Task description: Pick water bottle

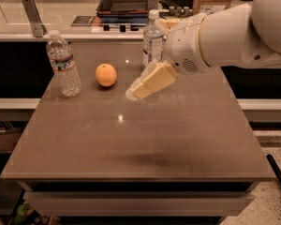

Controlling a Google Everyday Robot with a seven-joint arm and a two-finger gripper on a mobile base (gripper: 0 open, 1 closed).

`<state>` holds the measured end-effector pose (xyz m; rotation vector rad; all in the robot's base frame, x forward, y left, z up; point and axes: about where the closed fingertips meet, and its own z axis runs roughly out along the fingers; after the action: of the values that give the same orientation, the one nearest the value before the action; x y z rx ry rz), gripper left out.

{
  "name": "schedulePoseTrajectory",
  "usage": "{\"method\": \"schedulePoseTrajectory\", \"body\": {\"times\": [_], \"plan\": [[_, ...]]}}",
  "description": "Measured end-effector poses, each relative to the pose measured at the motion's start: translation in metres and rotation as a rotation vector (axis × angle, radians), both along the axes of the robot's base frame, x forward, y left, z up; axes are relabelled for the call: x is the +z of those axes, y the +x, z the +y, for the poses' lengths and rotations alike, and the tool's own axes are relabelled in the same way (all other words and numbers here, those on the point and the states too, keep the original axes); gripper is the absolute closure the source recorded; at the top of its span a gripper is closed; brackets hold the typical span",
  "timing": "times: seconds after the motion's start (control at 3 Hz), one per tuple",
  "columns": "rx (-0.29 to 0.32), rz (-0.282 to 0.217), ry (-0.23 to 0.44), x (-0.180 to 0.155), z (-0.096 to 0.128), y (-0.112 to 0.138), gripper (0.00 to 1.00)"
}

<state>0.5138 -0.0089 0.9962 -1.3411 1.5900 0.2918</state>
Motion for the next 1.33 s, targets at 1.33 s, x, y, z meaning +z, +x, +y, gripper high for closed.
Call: {"method": "schedulePoseTrajectory", "body": {"times": [1.33], "plan": [[0.056,0.071,0.091,-0.035,0.06,0.028,0.0]]}}
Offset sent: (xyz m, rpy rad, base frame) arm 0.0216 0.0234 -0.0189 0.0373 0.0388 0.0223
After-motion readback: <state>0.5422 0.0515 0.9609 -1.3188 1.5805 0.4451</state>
